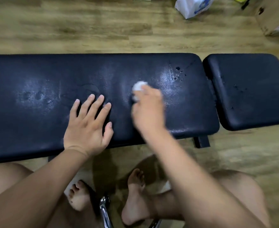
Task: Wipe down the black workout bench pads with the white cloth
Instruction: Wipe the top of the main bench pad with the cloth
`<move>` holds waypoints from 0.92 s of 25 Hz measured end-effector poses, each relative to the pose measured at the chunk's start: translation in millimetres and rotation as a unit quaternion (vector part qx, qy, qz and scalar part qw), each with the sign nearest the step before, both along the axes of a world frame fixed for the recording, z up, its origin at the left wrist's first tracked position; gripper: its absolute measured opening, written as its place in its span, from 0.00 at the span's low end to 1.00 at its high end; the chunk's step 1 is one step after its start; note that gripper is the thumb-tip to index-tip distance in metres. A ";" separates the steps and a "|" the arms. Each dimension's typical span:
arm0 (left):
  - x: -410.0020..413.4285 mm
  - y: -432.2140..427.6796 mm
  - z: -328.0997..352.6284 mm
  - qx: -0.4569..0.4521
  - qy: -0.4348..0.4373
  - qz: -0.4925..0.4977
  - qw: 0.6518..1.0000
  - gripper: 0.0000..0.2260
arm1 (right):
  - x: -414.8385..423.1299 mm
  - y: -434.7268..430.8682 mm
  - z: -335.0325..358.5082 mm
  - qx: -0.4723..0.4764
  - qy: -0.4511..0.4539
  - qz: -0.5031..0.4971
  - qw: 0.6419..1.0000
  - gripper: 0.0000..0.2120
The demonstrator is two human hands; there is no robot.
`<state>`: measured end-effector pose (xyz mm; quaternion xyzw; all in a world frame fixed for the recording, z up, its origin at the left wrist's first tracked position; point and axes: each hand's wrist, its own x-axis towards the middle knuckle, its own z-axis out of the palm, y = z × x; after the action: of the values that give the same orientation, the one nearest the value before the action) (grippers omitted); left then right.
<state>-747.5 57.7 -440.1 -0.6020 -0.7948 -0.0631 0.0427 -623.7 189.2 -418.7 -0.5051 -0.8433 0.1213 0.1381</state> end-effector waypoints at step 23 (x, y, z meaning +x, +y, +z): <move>-1.6 -1.5 -4.2 0.027 0.000 -0.001 1.000 0.25 | 65.1 87.0 9.3 0.039 0.004 0.108 0.993 0.16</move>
<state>-749.1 56.2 -444.3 -0.6011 -0.7925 -0.0848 0.0588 -558.6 276.2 -409.4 -0.4047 -0.8964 0.1044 0.1473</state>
